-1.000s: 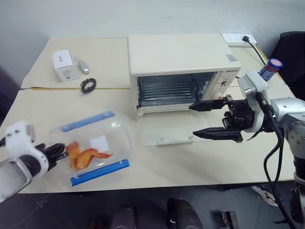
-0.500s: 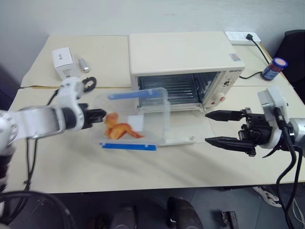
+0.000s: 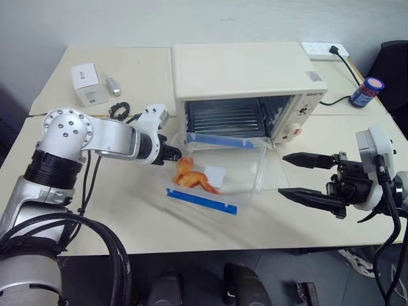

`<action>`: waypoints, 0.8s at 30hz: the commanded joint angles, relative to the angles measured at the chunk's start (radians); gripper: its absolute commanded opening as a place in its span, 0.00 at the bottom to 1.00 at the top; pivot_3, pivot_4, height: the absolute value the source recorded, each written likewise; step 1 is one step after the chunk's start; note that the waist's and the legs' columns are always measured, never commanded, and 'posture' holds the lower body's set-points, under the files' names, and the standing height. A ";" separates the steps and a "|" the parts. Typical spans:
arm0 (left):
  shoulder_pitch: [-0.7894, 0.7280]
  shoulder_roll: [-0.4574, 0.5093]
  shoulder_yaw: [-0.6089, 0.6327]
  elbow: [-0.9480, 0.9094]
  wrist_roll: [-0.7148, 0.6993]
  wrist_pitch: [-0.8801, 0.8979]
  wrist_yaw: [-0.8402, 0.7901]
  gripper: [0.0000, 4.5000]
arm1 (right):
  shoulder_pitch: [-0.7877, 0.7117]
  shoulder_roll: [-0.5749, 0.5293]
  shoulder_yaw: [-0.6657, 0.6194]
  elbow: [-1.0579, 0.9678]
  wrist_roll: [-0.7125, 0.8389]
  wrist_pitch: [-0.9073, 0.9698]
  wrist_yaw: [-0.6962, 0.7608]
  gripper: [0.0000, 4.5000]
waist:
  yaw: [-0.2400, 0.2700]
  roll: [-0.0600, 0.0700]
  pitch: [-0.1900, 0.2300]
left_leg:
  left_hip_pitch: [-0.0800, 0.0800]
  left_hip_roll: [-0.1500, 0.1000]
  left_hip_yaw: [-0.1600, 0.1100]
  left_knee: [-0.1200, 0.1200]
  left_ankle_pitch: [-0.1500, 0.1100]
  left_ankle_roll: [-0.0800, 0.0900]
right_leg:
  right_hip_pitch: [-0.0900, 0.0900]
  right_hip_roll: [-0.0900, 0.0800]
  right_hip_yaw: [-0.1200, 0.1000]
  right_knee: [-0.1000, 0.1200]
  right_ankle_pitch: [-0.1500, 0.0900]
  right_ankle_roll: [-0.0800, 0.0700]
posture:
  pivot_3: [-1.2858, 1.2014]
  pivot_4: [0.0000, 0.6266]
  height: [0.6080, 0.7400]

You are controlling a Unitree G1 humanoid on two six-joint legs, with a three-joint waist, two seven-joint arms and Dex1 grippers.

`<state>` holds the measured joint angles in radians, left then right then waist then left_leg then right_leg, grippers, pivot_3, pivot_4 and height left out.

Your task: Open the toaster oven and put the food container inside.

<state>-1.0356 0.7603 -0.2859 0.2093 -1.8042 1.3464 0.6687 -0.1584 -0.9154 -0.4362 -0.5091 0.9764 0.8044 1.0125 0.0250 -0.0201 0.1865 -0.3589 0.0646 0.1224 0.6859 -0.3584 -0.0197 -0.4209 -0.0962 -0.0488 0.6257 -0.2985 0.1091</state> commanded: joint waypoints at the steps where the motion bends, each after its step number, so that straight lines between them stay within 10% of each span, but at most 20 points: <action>1: -0.024 -0.015 0.057 -0.001 0.022 -0.004 0.016 0.44 | 0.009 0.005 -0.024 -0.021 0.010 -0.033 -0.007 1.00 | 0.000 0.000 0.000 | 0.000 0.000 0.000 0.000 0.000 0.000 | 0.000 0.000 0.000 0.000 0.000 0.000 | 0.52 0.24 1.00; 4: -0.013 -0.028 0.090 0.001 0.011 -0.009 0.024 0.65 | 0.011 0.005 -0.013 -0.012 0.000 -0.050 -0.009 1.00 | 0.000 0.000 0.000 | 0.000 0.000 -0.001 0.001 0.001 -0.001 | 0.000 0.000 0.000 0.000 0.000 0.000 | 0.52 0.24 1.00; 15: 0.054 0.013 0.331 -0.135 -0.052 -0.101 -0.137 0.65 | -0.026 -0.023 0.024 0.068 -0.056 -0.090 0.020 1.00 | -0.001 0.000 0.000 | 0.000 0.000 -0.002 0.002 0.003 -0.002 | 0.000 0.000 0.000 0.002 0.000 0.000 | 0.52 0.24 1.00; 19: 0.118 0.077 0.491 -0.229 -0.004 -0.108 -0.459 0.61 | -0.037 -0.039 0.009 0.064 -0.029 -0.065 0.019 0.96 | -0.003 0.000 0.000 | 0.000 0.000 -0.001 0.002 0.003 -0.002 | 0.000 0.000 0.000 0.002 0.000 0.000 | 0.52 0.24 1.00; 24: 0.247 0.237 0.630 -0.305 0.075 0.041 -1.069 0.31 | 0.018 -0.066 -0.036 -0.032 0.076 0.003 0.022 0.64 | -0.005 0.000 0.000 | 0.000 0.000 0.000 0.000 0.003 -0.002 | 0.000 0.001 -0.001 0.002 0.000 0.000 | 0.52 0.24 1.00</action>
<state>-0.7965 0.9745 0.3099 -0.0482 -1.7532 1.3534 -0.2399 -0.1389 -0.9614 -0.4249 -0.4842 1.0022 0.7958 1.0282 0.0200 -0.0202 0.1866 -0.3587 0.0647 0.1218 0.6857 -0.3555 -0.0213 -0.4212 -0.0954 -0.0496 0.6274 -0.2985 0.1091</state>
